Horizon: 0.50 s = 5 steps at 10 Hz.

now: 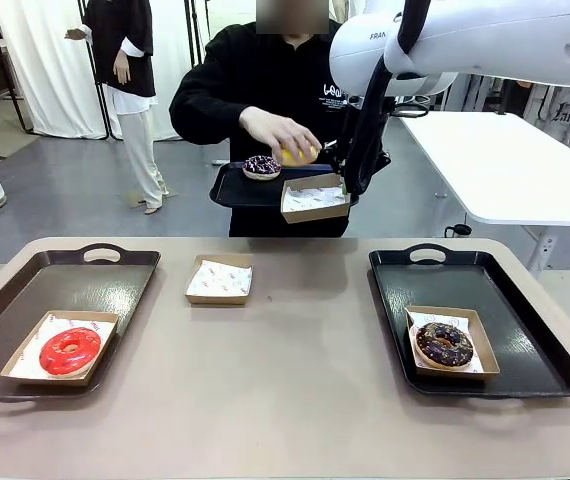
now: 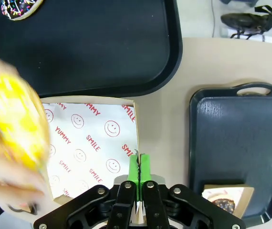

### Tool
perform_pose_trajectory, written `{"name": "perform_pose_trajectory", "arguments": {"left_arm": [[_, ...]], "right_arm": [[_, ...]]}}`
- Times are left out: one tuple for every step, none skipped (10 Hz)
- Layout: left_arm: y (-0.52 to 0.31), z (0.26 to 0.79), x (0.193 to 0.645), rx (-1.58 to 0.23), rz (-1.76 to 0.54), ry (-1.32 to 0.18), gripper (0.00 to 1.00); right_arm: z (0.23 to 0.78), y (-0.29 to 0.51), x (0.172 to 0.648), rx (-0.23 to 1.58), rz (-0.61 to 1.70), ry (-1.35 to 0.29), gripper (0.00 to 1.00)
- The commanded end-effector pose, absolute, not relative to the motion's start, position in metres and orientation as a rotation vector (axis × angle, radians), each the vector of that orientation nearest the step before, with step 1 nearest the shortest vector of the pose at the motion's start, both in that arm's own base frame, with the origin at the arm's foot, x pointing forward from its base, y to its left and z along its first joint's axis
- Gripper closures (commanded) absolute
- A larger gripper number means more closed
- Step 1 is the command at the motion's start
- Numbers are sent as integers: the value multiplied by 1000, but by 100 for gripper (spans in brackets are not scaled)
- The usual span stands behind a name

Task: Individually package the donuts and arrange them on the tray.
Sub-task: Place the picked Paper togo box on the Handle tray while simultaneously picking up another Paper togo box from the table with the other hand.

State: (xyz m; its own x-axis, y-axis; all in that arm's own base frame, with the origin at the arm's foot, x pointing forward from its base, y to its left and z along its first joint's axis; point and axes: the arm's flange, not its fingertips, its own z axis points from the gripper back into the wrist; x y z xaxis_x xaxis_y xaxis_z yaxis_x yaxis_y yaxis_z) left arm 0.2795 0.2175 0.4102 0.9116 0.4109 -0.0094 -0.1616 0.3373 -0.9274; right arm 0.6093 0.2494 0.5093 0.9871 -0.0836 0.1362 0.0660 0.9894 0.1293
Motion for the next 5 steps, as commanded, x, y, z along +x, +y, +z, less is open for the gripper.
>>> {"name": "perform_pose_trajectory", "arguments": {"left_arm": [[220, 410, 279, -1183, 371, -253, 0], [220, 410, 279, -1183, 371, -253, 0], [220, 410, 279, -1183, 371, -253, 0], [220, 410, 279, -1183, 371, -253, 0], [220, 410, 279, -1183, 371, -253, 0]], "right_arm": [[510, 250, 610, 131, -76, -153, 100], [510, 250, 610, 131, -76, -153, 100], [510, 250, 610, 131, -76, -153, 100], [510, 250, 610, 131, -76, -153, 100], [510, 250, 610, 131, -76, -153, 100]]}}
